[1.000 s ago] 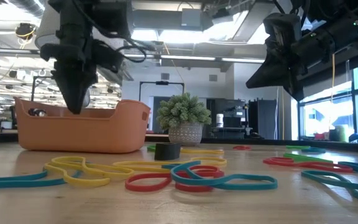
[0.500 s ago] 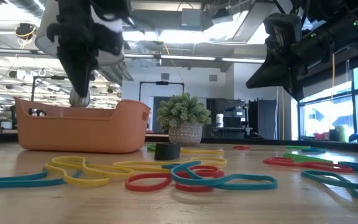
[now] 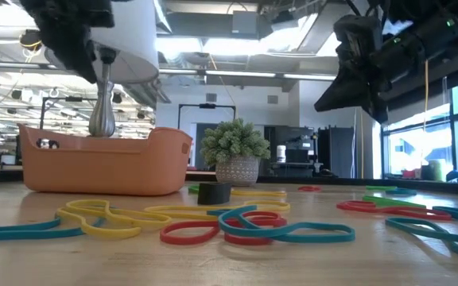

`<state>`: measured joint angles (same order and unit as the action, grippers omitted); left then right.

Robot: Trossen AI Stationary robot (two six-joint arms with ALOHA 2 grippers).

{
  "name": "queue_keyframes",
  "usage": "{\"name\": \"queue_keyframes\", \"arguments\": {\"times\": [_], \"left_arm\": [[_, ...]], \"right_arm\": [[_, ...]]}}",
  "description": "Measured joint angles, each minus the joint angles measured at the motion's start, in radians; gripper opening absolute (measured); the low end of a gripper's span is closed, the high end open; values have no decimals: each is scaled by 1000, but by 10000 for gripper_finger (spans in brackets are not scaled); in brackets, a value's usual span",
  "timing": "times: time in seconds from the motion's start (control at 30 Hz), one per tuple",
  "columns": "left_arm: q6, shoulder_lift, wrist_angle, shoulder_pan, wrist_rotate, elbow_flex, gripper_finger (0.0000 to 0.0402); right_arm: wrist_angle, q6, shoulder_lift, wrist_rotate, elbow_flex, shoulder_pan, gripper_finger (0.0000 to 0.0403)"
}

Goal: Pick and place rubber bands into bin
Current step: Put the blue rubber band into the orange bin

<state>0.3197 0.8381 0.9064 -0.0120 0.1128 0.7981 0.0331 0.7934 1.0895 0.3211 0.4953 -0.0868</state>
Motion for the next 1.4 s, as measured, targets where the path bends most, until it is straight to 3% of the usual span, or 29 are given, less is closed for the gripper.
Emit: {"name": "queue_keyframes", "arguments": {"times": [0.17, 0.33, 0.53, 0.67, 0.97, 1.13, 1.4], "left_arm": [[-40, -136, -40, 0, 0, -81, 1], [-53, -236, -98, 0, 4, -152, 2], [-13, -305, -120, 0, 9, -207, 2], [-8, -308, -127, 0, 9, -207, 2], [-8, -308, -127, 0, 9, -207, 2], [-8, -308, -126, 0, 9, -207, 3], [-8, -308, -126, 0, 9, -207, 1]], "right_arm": [[-433, -22, 43, 59, 216, 29, 3], [-832, 115, 122, 77, 419, 127, 4], [-1150, 305, 198, 58, 483, 290, 7], [-1166, 302, 223, -43, 427, 397, 28], [-1079, 217, 240, -96, 250, 530, 92], [-901, 194, 240, -162, 140, 563, 98], [-729, 211, 233, -157, 7, 576, 94]]}}
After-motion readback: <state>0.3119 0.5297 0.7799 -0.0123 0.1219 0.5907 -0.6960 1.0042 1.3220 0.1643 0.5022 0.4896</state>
